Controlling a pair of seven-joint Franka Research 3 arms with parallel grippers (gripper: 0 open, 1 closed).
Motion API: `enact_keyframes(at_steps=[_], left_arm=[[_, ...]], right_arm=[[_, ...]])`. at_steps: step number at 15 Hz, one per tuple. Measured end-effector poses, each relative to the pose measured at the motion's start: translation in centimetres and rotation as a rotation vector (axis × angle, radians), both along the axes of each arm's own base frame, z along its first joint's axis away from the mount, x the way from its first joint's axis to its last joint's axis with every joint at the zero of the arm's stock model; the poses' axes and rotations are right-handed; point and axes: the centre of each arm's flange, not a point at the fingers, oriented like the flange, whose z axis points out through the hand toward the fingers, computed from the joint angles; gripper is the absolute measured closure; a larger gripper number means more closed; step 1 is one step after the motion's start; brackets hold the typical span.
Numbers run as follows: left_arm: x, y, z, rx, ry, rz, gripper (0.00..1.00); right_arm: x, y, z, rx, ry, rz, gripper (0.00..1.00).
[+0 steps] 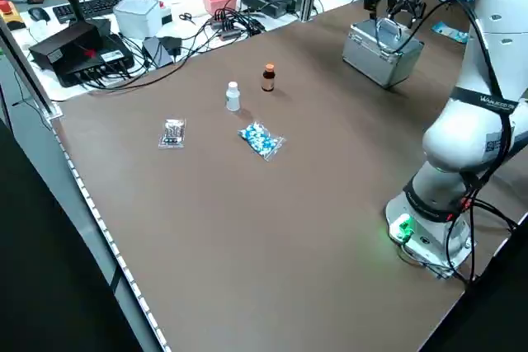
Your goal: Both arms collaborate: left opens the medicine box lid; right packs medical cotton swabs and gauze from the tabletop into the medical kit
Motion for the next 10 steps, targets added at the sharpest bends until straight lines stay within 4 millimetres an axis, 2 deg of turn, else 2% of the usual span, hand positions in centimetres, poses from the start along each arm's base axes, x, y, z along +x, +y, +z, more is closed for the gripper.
enact_keyframes(at_steps=[2, 5, 7, 10], left_arm=[[-1.7, -2.0, -1.4, 0.037, -0.021, 0.029, 0.00], [-3.4, -4.0, -2.2, 0.072, -0.046, 0.062, 0.02], [-3.5, -5.0, -2.7, 0.074, -0.092, 0.093, 0.03], [-3.3, -6.1, -4.1, 0.081, -0.135, 0.136, 0.06]], right_arm=[[-0.7, -0.3, -1.3, 0.037, 0.012, -0.001, 0.00], [-1.9, -0.6, -2.9, 0.106, 0.020, 0.025, 0.00], [-2.9, -0.7, -3.9, 0.215, 0.016, 0.022, 0.00], [-3.1, -0.5, -4.0, 0.259, 0.015, 0.007, 0.01]])
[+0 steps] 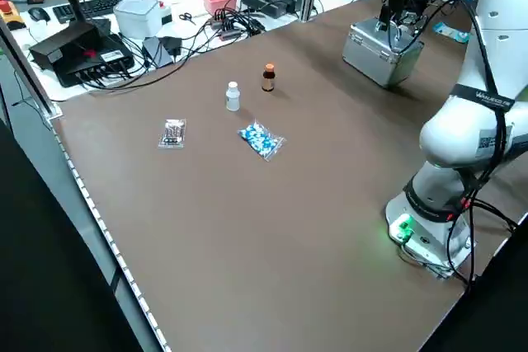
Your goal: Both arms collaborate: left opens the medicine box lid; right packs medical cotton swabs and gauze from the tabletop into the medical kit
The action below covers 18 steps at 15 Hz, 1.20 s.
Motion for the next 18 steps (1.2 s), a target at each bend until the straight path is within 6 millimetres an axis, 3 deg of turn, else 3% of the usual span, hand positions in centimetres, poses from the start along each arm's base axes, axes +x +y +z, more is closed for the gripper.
enact_keyframes(at_steps=[4, 6, 8, 10, 11, 12, 13, 16, 18], left_arm=[[0.4, -1.8, -1.0, 0.002, -0.021, 0.039, 0.10], [0.4, -2.1, -1.1, 0.001, -0.023, 0.044, 0.22], [0.4, -2.2, -1.2, 0.001, -0.022, 0.043, 0.26], [0.4, -2.3, -1.2, 0.001, -0.020, 0.048, 0.44], [0.3, -2.4, -1.2, 0.000, -0.018, 0.057, 0.54], [0.3, -2.5, -1.2, -0.001, -0.018, 0.065, 0.56], [0.4, -2.6, -1.1, -0.003, -0.017, 0.072, 0.57], [0.6, -2.8, -0.8, -0.002, -0.020, 0.078, 0.84], [0.9, -3.0, -0.7, 0.007, -0.010, 0.078, 0.84]], right_arm=[[-0.4, 0.7, 0.2, 0.045, 0.000, -0.001, 0.07], [-0.8, 1.4, 0.1, 0.053, 0.004, 0.003, 0.14], [-0.8, 1.4, 0.2, 0.050, -0.002, -0.005, 0.22], [-0.8, 1.4, 0.1, 0.051, 0.000, -0.006, 0.24], [-0.8, 1.4, 0.1, 0.051, 0.000, -0.007, 0.32], [-0.8, 1.4, 0.1, 0.051, 0.000, -0.007, 0.41], [-0.8, 1.4, 0.1, 0.051, 0.000, -0.007, 0.42], [-0.7, 1.2, 0.1, 0.049, -0.005, -0.013, 0.49], [-0.6, 1.2, 0.1, 0.049, -0.006, -0.014, 0.50]])
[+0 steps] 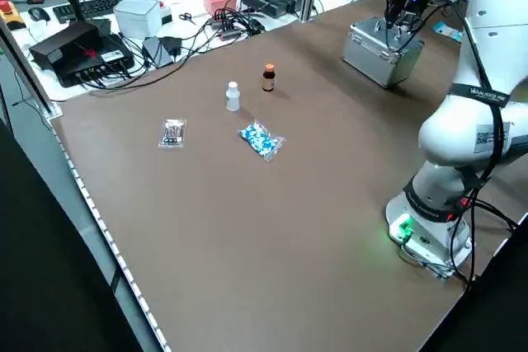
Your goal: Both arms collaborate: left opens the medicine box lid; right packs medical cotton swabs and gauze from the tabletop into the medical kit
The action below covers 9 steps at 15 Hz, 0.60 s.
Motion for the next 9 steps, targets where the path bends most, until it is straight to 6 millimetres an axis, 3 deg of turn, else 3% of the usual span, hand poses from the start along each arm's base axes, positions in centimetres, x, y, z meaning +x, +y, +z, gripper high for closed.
enact_keyframes(at_steps=[3, 5, 9], left_arm=[[0.20, -0.22, 0.05, 0.007, 0.010, -0.005, 0.84], [0.21, -0.21, 0.08, 0.009, 0.011, -0.005, 0.84], [0.45, 0.08, 0.58, 0.029, 0.026, -0.003, 0.84]], right_arm=[[0.18, -0.13, 0.05, -0.003, -0.009, -0.007, 0.55], [0.31, -0.14, 0.19, -0.004, -0.016, -0.010, 0.64], [0.28, -0.09, 0.36, 0.000, -0.019, -0.006, 0.68]])
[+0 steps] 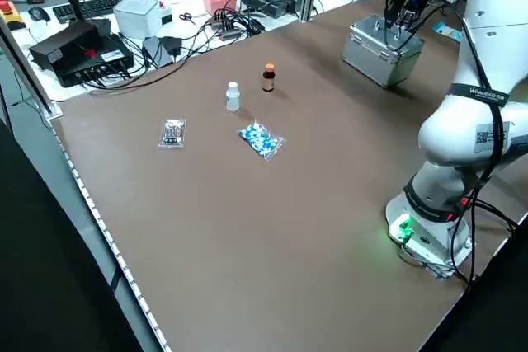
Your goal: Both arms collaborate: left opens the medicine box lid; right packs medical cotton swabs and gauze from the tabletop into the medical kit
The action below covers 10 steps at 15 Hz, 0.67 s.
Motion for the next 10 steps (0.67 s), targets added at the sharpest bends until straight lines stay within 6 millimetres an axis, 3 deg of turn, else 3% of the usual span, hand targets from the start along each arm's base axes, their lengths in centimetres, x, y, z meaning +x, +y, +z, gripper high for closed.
enact_keyframes(at_steps=[10], left_arm=[[0.7, 1.7, 2.3, 0.056, 0.037, 0.005, 0.84]], right_arm=[[0.0, 0.0, 0.2, 0.004, 0.000, 0.003, 0.71]])
